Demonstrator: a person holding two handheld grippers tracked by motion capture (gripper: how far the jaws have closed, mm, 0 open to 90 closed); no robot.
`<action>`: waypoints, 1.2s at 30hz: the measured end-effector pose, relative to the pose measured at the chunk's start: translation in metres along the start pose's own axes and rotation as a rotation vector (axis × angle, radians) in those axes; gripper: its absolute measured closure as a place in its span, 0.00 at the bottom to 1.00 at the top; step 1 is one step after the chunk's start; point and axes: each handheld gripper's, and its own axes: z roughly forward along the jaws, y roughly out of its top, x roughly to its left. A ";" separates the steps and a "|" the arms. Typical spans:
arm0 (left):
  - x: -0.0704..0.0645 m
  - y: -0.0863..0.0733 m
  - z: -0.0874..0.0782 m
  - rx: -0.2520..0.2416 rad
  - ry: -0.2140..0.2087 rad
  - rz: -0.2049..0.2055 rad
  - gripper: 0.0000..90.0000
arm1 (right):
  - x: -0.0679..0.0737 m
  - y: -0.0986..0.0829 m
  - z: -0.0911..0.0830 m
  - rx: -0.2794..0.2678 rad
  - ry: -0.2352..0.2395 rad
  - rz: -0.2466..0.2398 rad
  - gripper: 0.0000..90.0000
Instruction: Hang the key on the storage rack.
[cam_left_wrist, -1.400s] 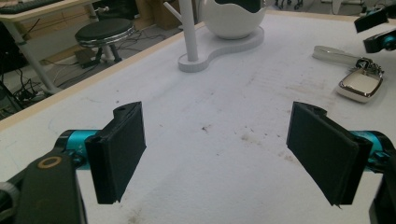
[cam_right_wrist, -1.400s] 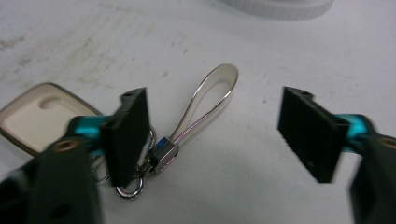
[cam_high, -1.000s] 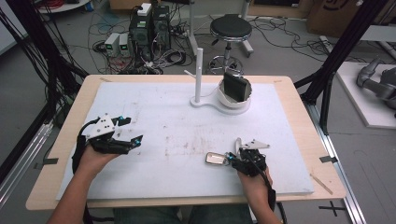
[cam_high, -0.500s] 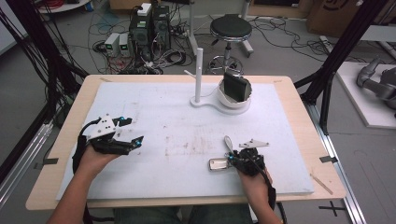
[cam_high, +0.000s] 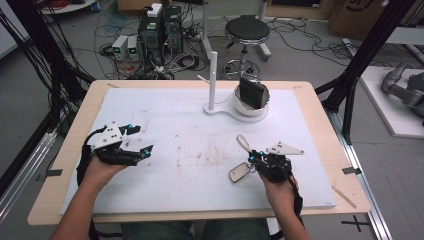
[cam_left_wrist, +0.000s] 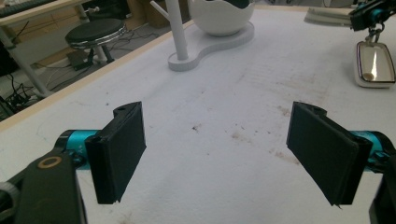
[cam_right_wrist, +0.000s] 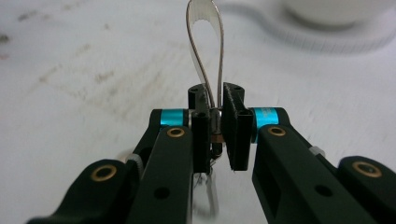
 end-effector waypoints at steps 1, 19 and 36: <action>0.000 0.000 0.000 -0.002 0.001 -0.002 0.22 | 0.000 0.006 -0.002 -0.027 -0.002 -0.010 0.93; 0.001 0.000 -0.001 -0.016 0.000 -0.010 0.22 | -0.009 0.096 0.007 -0.254 0.026 -0.160 0.93; 0.003 -0.001 -0.007 -0.025 0.012 -0.012 0.22 | 0.003 0.172 0.043 -0.295 -0.014 -0.239 0.93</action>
